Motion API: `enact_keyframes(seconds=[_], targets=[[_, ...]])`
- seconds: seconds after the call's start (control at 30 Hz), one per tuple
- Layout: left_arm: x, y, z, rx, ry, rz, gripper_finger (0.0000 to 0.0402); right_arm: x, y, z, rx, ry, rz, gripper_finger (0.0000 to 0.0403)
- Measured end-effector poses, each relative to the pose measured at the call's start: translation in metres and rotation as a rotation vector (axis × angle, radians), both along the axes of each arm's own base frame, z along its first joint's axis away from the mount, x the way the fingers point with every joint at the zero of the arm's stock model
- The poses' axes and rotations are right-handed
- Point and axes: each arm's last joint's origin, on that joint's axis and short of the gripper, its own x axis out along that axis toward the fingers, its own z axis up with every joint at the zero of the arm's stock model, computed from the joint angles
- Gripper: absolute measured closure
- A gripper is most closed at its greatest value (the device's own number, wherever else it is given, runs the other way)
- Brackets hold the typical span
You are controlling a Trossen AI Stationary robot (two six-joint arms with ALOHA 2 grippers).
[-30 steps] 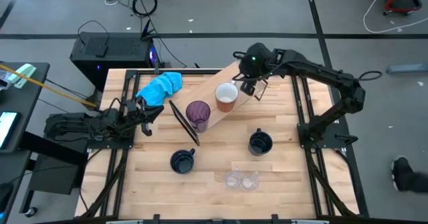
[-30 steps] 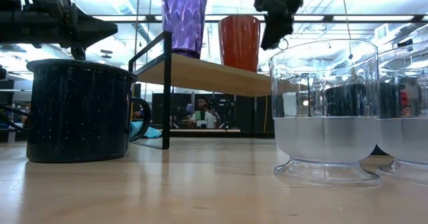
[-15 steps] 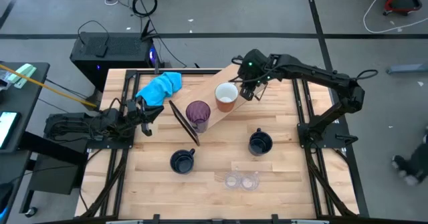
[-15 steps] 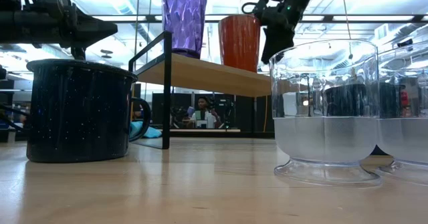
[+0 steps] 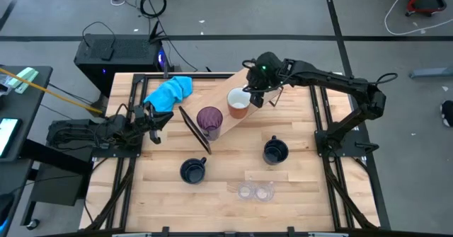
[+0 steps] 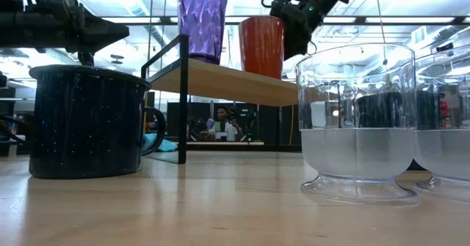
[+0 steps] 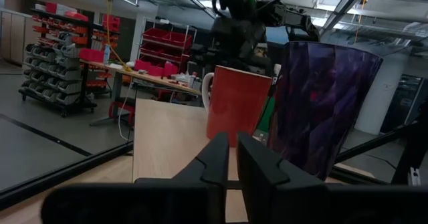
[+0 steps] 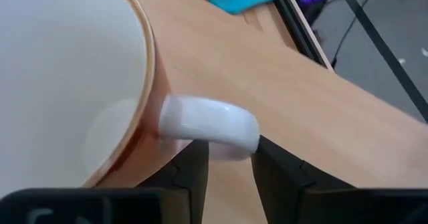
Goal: Stack small to large cups/mugs on shelf
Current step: Put the orange mug on the shelf
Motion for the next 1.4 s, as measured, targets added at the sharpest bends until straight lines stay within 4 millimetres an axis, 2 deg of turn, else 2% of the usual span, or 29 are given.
enact_keyframes(seconds=[0.33, 0.63, 0.9, 1.03, 1.2, 1.4], targets=[[0.000, 0.000, 0.000, 0.000, -0.001, 0.000, 0.0366, 0.006, 0.000, 0.006, -0.015, -0.093, 0.105, 0.0289], [0.000, 0.000, 0.000, 0.000, -0.001, 0.000, 0.0365, 0.005, -0.003, 0.006, -0.031, -0.087, 0.067, 0.0289], [0.000, 0.000, 0.000, 0.000, -0.001, 0.000, 0.0371, -0.009, -0.008, -0.004, 0.002, 0.062, -0.002, 0.0289], [0.000, 0.000, 0.000, 0.000, 0.000, 0.000, 0.0364, -0.010, -0.004, -0.016, 0.021, 0.097, 0.012, 0.0289], [0.000, 0.000, 0.000, 0.000, 0.000, 0.000, 0.0362, -0.005, 0.002, -0.034, 0.010, 0.084, 0.038, 0.0292], [0.000, 0.000, 0.000, 0.000, 0.000, 0.000, 0.0370, 0.004, 0.009, -0.038, -0.042, 0.015, 0.087, 0.0301]])
